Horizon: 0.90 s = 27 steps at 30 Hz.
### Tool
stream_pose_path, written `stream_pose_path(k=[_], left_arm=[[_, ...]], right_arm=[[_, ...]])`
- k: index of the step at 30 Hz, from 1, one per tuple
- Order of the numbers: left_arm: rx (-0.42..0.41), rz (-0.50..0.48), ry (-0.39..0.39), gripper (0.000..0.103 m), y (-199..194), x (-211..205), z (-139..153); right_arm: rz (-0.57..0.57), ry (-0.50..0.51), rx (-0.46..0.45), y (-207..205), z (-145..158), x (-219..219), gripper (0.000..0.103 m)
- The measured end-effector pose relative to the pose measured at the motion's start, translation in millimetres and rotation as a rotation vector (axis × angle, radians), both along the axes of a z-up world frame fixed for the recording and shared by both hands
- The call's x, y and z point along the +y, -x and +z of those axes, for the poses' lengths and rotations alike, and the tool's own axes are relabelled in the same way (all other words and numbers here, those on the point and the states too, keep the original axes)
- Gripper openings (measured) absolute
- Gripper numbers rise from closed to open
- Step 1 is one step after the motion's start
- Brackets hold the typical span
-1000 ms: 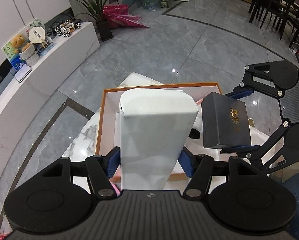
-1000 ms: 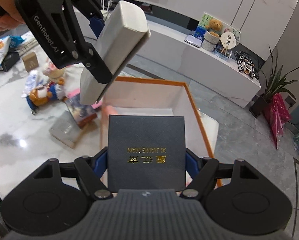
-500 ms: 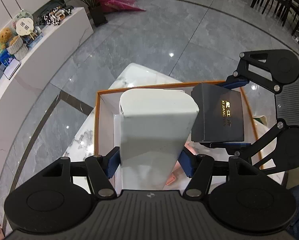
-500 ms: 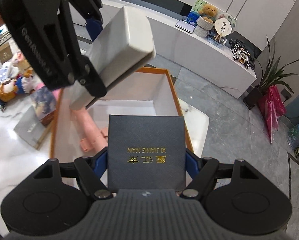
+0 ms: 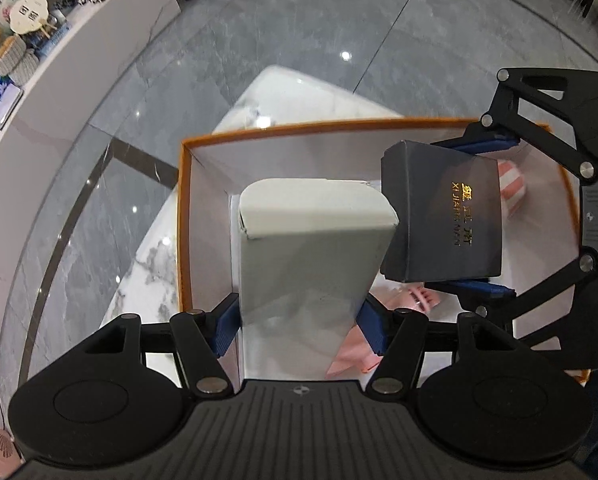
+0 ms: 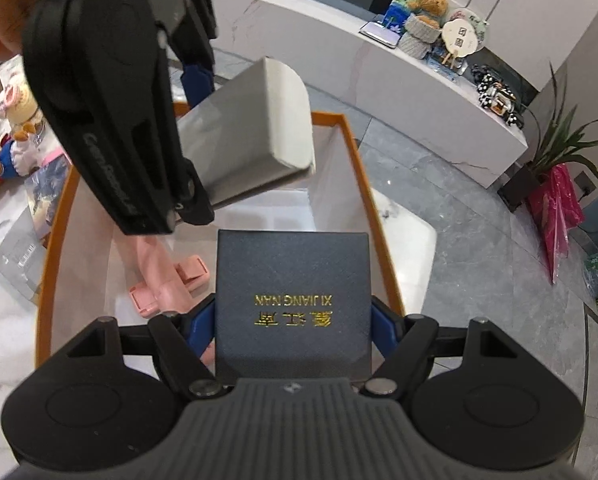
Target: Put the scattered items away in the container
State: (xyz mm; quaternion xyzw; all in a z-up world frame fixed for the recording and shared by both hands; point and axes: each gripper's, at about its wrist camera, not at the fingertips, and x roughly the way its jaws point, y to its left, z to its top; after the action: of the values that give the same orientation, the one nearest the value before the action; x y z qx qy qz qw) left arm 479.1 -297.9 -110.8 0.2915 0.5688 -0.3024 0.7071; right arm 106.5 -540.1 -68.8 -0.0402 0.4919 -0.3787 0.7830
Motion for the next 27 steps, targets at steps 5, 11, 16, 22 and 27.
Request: stream_pose_path(k=[5, 11, 16, 22, 27], left_arm=[[-0.005, -0.003, -0.056, 0.072, -8, -5, -13], [0.006, -0.005, -0.093, 0.072, -17, -16, -22], [0.020, -0.004, -0.124, 0.072, -26, -26, -37], [0.022, -0.011, -0.158, 0.071, -31, -34, -58], [-0.009, -0.043, -0.192, 0.070, -26, -44, -65]], right_arm=[[0.011, -0.010, 0.019, -6, -8, -9, 0.077], [0.026, -0.007, 0.044, -12, -18, -18, 0.077], [0.043, -0.002, 0.072, -14, -27, -24, 0.077], [0.054, -0.018, 0.101, -16, -40, -32, 0.077], [0.064, -0.032, 0.120, -18, -45, -35, 0.077]])
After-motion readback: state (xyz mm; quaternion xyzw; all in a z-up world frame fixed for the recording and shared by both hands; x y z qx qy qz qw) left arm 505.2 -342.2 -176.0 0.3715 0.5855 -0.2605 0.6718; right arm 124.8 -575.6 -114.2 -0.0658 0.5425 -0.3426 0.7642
